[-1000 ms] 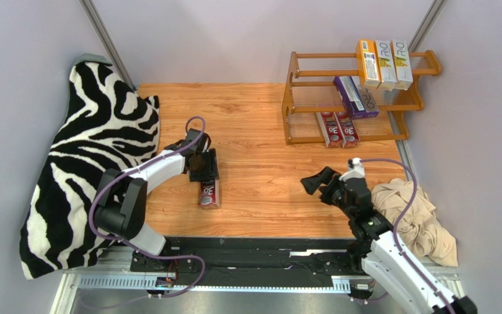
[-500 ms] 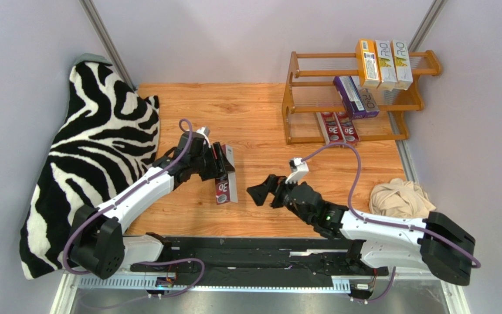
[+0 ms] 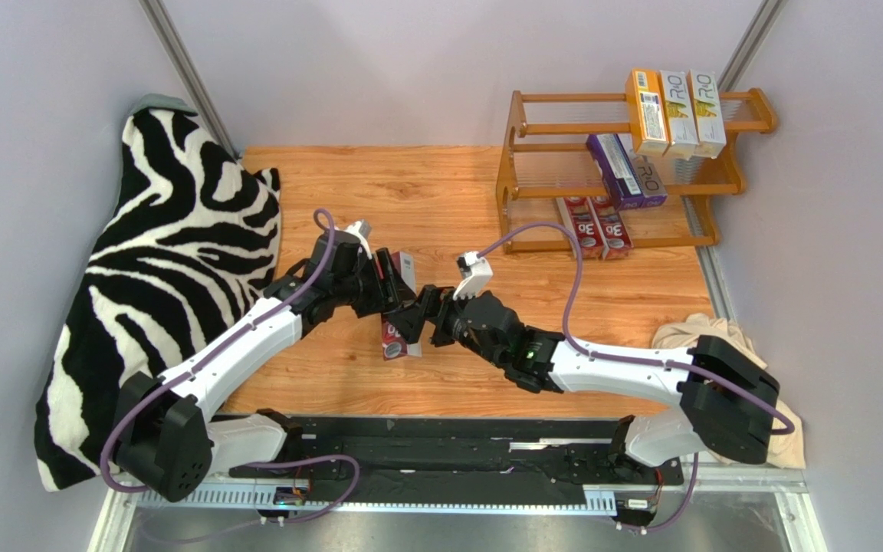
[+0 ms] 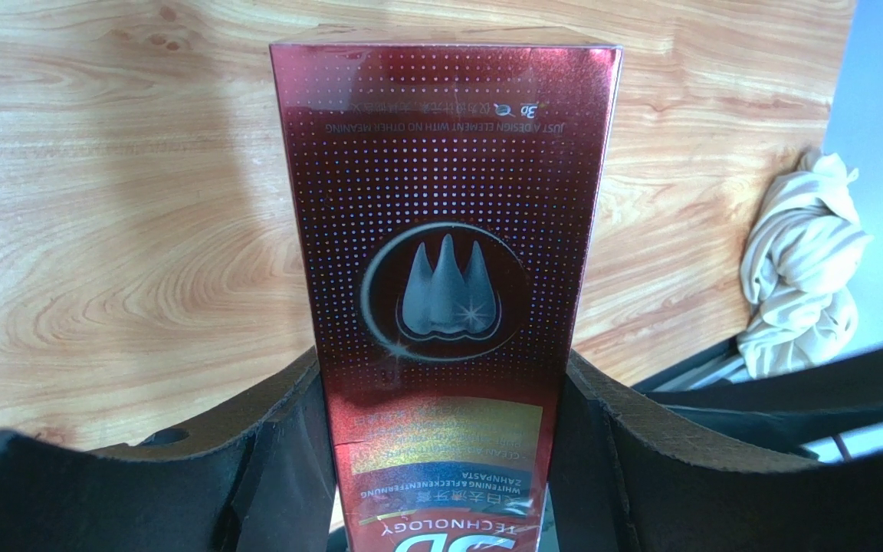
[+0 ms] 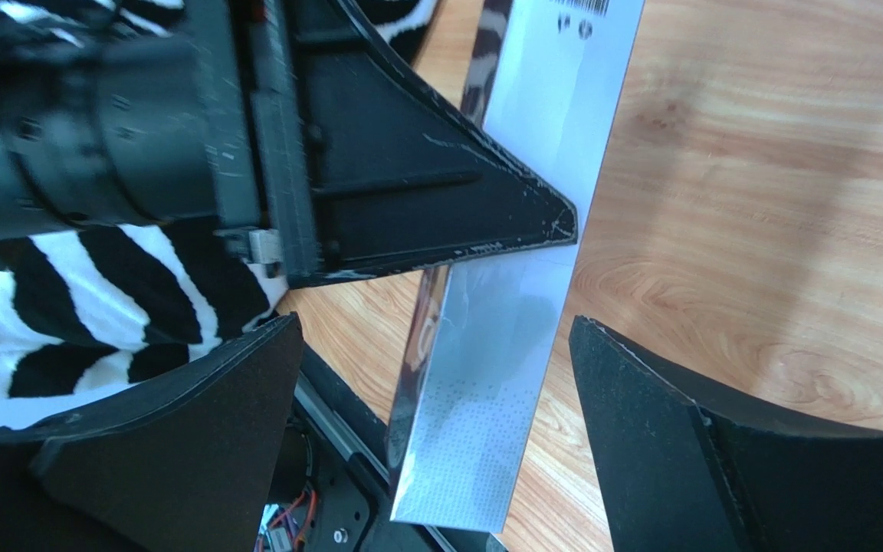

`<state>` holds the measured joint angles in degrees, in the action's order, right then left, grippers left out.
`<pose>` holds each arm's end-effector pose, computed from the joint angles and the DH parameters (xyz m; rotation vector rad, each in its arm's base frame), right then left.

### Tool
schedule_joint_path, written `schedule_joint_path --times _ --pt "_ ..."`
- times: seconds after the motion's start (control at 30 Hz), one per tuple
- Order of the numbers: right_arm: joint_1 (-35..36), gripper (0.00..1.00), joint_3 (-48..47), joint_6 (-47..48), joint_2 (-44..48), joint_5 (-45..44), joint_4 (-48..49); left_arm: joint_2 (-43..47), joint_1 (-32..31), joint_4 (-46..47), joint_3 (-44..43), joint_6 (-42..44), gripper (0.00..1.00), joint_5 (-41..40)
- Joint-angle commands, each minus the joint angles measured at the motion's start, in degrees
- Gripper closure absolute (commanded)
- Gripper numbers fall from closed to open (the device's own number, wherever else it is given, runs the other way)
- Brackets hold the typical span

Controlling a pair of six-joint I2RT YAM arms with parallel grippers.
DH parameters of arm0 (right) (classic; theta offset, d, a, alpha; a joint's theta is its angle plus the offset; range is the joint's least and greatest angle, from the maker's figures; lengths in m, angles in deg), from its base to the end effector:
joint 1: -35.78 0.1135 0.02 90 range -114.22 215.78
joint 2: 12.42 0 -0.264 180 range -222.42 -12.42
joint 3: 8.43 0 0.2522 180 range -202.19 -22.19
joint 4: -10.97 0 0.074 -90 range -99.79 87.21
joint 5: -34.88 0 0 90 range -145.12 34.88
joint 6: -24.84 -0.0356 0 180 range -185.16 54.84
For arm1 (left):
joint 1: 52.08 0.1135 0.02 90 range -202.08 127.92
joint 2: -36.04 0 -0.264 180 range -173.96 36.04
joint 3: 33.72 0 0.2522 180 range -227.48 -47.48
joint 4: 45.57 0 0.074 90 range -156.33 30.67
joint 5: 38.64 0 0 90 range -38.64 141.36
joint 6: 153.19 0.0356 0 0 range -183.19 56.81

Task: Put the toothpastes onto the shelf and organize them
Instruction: Pick up the toothpaste from the center of the board.

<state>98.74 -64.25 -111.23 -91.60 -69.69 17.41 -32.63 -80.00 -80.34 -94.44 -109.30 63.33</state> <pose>0.1470 0.2682 0.2412 -0.1059 1.9984 1.0543 0.2207 -0.1253 0.2507 -0.2781 2.4536 -0.8565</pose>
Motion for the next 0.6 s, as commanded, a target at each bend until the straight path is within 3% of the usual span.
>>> schedule_joint_path --times 0.0,0.1,0.17,0.27,0.33,0.47,0.57 --pt "0.3 0.11 -3.5 0.1 -2.1 2.9 -3.0 3.0 -0.4 0.5 -4.9 -0.6 0.50 1.0" --pt "0.4 0.15 -2.9 -0.6 -2.5 3.3 -3.2 3.4 -0.4 0.3 -5.7 -0.6 0.50 1.4" --pt "0.5 0.24 -2.4 -1.1 -2.1 3.5 -2.7 3.8 -0.4 0.2 -5.9 -0.8 0.50 1.5" --pt "0.4 0.27 -1.7 -1.1 -1.6 3.2 -2.7 4.3 -0.4 0.6 -5.8 -1.2 0.50 2.4" --pt "0.4 0.34 -1.6 -0.9 -1.4 3.2 -3.0 4.9 -0.4 0.8 -5.8 -1.3 0.50 2.5" --pt "0.3 0.64 -1.7 -1.0 -1.7 3.3 -3.5 5.6 -0.4 1.1 -5.9 -0.9 0.49 2.5" --pt "0.4 0.66 -1.2 -1.5 -1.9 3.5 -3.2 5.8 -0.4 1.1 -6.2 -0.5 0.48 3.1"
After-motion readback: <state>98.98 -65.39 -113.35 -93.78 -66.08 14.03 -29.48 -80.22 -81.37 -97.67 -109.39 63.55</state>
